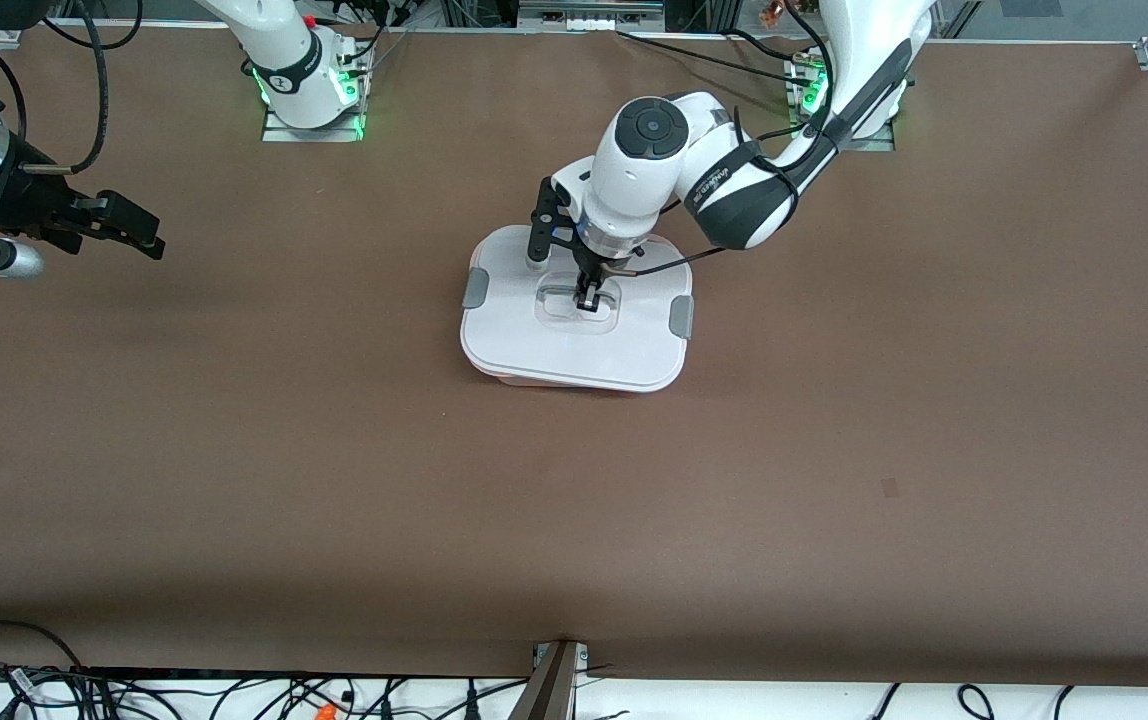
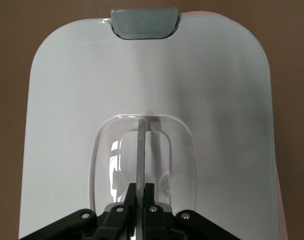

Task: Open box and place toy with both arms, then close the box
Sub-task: 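Lower the lid onto the box with the left gripper, then open the left gripper and lift it off the lid handle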

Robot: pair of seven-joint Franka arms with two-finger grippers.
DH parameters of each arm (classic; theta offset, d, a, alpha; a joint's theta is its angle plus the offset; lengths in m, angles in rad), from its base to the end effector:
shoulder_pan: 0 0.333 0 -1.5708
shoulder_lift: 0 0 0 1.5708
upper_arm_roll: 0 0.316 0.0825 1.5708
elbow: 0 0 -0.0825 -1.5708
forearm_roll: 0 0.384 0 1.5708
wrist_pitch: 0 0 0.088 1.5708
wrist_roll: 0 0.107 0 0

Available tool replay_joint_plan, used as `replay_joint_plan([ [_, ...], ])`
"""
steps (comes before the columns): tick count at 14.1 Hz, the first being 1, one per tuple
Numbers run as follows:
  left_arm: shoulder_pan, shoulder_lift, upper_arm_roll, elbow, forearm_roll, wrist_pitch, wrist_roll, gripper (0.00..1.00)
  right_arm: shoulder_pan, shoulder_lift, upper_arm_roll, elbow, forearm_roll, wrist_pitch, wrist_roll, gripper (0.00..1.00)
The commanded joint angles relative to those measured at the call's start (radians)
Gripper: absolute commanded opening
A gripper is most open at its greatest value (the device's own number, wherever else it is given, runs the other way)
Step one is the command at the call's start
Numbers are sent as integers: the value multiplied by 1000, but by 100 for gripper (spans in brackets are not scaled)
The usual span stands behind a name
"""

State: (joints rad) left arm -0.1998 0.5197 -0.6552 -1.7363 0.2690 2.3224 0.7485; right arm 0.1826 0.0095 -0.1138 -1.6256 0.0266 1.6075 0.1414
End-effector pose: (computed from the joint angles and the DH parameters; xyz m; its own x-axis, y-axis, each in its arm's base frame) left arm 0.4828 -0.4715 0.3478 -0.1116 -0.9749 0.1928 -0.9926 0.1002 -0.0679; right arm 0.5575 0.0415 0.5965 0.9968 -0.0735 -0.0309 -0.0742 -0.9970 -0.0213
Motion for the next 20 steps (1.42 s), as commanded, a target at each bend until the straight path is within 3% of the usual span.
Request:
replay_joint_plan([
  [1,-4,-17,3,-28,21,15,-69,0,-18,10,16,30,-11,-20,1,100],
  [6,-12,-17,3,-28,21,14,-173,0,-17,9,17,30,-11,-21,3,100],
  [20,-20,2,11,-29,22,14,-164,0,-17,9,17,30,-11,-18,3,100],
])
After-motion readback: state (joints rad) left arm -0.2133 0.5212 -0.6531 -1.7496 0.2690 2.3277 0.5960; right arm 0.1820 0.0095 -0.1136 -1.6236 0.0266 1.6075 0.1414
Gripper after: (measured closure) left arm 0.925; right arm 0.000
